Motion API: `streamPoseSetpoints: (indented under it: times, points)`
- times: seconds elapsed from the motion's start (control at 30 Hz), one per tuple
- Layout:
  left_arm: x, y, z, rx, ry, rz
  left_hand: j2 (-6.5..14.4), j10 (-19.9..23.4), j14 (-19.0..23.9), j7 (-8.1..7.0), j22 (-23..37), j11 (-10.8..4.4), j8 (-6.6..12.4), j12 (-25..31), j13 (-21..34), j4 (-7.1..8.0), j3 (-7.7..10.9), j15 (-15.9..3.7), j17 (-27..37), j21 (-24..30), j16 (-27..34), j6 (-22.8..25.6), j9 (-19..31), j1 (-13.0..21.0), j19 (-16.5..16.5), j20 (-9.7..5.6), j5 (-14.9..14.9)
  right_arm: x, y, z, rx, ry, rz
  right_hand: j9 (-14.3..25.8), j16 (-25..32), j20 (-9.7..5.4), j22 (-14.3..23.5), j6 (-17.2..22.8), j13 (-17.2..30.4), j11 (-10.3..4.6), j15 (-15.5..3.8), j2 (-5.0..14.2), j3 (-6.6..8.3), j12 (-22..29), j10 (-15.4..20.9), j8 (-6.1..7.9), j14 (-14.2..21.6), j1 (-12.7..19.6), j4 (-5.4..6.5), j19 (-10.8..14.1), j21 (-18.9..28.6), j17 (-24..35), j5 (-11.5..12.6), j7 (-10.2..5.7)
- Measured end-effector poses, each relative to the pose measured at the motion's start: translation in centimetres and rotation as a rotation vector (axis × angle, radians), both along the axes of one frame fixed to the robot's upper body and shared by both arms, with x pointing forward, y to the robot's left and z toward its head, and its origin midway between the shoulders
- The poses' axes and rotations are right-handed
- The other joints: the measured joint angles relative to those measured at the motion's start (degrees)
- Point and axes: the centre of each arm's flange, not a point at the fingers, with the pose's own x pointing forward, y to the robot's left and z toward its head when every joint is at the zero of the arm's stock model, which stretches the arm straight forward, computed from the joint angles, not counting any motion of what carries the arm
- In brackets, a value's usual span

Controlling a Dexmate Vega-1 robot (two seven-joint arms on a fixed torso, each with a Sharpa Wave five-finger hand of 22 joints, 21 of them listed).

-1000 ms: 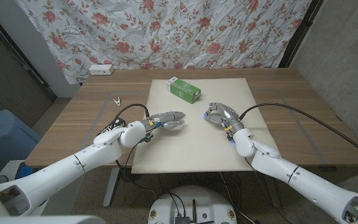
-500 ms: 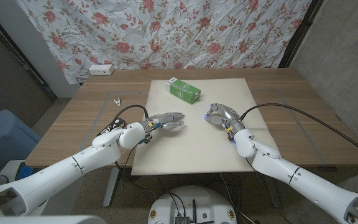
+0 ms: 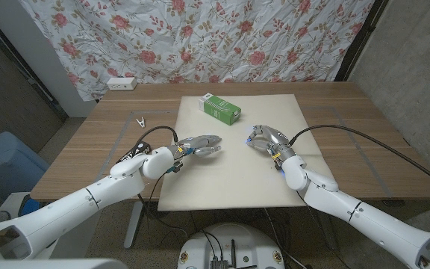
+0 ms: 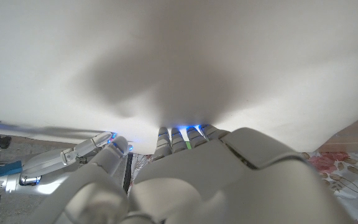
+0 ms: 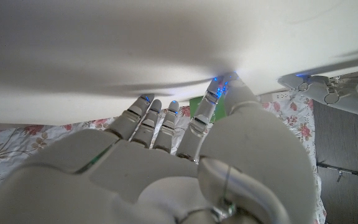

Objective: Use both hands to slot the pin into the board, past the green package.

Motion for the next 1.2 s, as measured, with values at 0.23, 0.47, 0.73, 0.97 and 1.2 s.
streamPoseSetpoints:
  times: [0.23,0.47,0.73,0.97,1.2]
  points:
    - [0.1,0.1,0.2,0.003,0.002,0.002,0.0,0.0,0.0,0.0,-0.13,0.0,0.0,0.0,0.0,-0.12,0.12,0.0,-0.01,-0.01,0.0,0.0,0.0,0.0,-0.01,-0.01,0.0,0.1,-0.3,-0.2,0.007,0.008,-0.008,0.0,0.0,-0.01,0.02,0.12,0.0,0.0,0.0,-0.01,0.0,0.0,0.0,-0.01,0.0,0.01,0.0,0.0,-0.06,0.0,0.22,0.12]
    - [0.2,0.1,0.3,0.004,0.008,0.002,0.0,0.02,0.03,0.22,-0.32,-0.02,0.0,0.0,-0.01,0.12,0.36,-0.04,-0.02,-0.01,-0.01,0.21,0.0,0.0,-0.02,-0.02,0.0,0.2,-0.7,-0.5,0.014,0.016,-0.015,-0.24,0.0,-0.01,0.05,0.12,0.0,0.0,0.0,-0.82,0.0,0.0,0.0,-0.01,0.0,0.82,0.0,0.0,-0.2,-0.01,0.22,0.12]
    - [0.3,0.2,0.3,0.005,0.015,0.006,0.0,0.11,0.21,0.31,-0.32,-0.12,0.0,-0.05,-0.02,0.12,0.35,-0.22,0.02,-0.07,-0.01,0.31,0.0,0.0,0.13,0.12,0.0,0.4,-1.0,-0.7,0.018,0.023,-0.021,-0.24,0.0,-0.02,0.05,0.55,0.0,0.0,0.0,-0.59,0.0,0.0,0.0,-0.18,0.0,0.59,0.0,-0.01,0.0,-0.01,0.21,-0.32]
    - [0.5,0.2,0.4,0.005,0.022,0.006,0.0,0.1,0.21,0.31,-0.28,-0.11,0.0,-0.05,-0.02,0.12,0.35,-0.22,0.03,-0.16,-0.02,0.3,0.0,0.0,0.12,0.12,0.0,0.6,-1.3,-0.7,0.02,0.028,-0.027,-0.23,0.0,-0.02,0.05,0.55,0.0,0.0,0.0,-0.59,0.0,0.0,0.0,-0.23,0.0,0.59,0.0,-0.01,0.0,-0.01,0.19,-0.32]
    - [0.6,0.1,0.4,0.004,0.028,0.006,0.0,0.1,0.53,0.31,-0.27,-0.11,0.0,-0.05,-0.03,-0.12,0.59,0.1,0.03,-0.18,-0.07,0.3,0.0,0.0,0.11,0.11,0.0,0.7,-1.5,-0.7,0.022,0.034,-0.031,-0.22,0.0,-0.03,0.05,0.85,0.0,0.0,0.0,-0.6,0.0,0.0,0.0,-0.45,0.0,0.59,0.0,-0.01,0.0,-0.01,0.16,-0.63]
